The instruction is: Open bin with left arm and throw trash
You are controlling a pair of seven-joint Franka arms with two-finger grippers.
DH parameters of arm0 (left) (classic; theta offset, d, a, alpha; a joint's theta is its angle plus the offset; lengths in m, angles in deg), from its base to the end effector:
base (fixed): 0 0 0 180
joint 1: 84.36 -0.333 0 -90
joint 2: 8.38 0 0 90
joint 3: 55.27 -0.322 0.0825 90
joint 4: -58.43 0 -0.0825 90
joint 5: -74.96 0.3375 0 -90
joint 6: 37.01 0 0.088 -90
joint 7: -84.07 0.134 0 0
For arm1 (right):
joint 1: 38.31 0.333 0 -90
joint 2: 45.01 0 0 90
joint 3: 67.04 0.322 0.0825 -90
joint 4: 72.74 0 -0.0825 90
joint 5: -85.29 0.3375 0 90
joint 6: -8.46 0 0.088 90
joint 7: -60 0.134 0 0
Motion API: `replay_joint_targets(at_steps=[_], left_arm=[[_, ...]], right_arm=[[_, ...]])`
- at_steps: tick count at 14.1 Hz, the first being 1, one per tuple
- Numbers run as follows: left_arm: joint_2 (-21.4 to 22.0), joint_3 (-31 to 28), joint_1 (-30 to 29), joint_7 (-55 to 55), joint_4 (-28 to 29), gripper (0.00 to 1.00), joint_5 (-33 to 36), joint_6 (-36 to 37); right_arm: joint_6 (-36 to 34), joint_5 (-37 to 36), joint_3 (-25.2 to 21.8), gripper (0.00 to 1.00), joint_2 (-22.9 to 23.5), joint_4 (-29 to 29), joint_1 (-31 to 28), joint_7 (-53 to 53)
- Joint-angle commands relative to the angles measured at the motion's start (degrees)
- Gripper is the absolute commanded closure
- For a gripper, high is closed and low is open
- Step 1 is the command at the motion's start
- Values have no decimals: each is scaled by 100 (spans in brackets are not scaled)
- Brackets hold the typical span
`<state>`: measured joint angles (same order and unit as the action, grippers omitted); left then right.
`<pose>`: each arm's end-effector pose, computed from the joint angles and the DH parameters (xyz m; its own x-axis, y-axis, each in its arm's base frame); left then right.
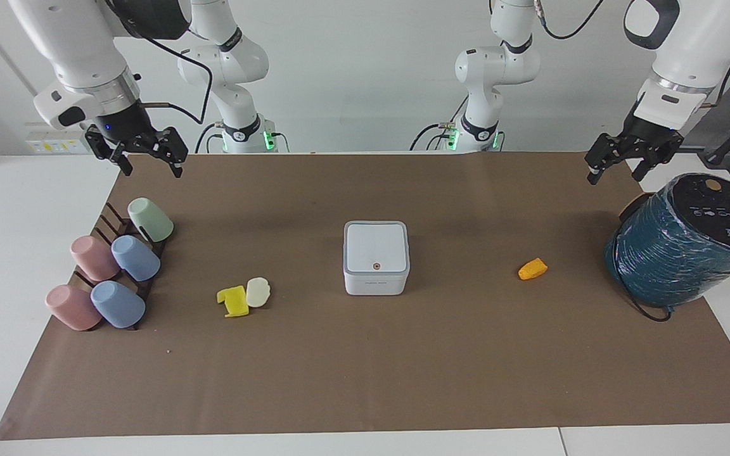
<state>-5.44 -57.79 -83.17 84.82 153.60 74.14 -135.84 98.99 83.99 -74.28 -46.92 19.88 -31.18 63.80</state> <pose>0.5091 0.0107 0.6051 0.9933 0.0124 0.1151 0.0107 -0.9998 0.0151 0.4979 -0.0051 0.6015 0.9977 -0.0679 -0.0022 -0.0678 -0.9975 0.0187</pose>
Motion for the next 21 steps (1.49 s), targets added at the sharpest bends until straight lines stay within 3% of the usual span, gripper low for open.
replay_joint_targets(at_steps=[1,9,12,17,19,20,21], left_arm=[[128,-12,13,31,116,0,-24,66],[128,-12,4,30,116,0,-24,66],[154,-21,-40,48,98,0,-24,478],[154,110,100,48,98,0,-68,514],[145,155,433,57,63,89,-85,610],[145,155,687,66,63,100,-85,567],[145,155,916,-39,80,100,-94,506]], right_arm=[[26,16,30,0,-161,159,-11,-47],[53,16,30,0,-187,247,-10,-56],[53,16,30,0,-196,256,-10,-64],[61,16,30,0,-258,362,-10,-82],[61,16,30,0,-258,362,-10,-82],[61,24,30,0,-258,362,-10,-82],[61,16,30,0,-258,362,-10,-82]])
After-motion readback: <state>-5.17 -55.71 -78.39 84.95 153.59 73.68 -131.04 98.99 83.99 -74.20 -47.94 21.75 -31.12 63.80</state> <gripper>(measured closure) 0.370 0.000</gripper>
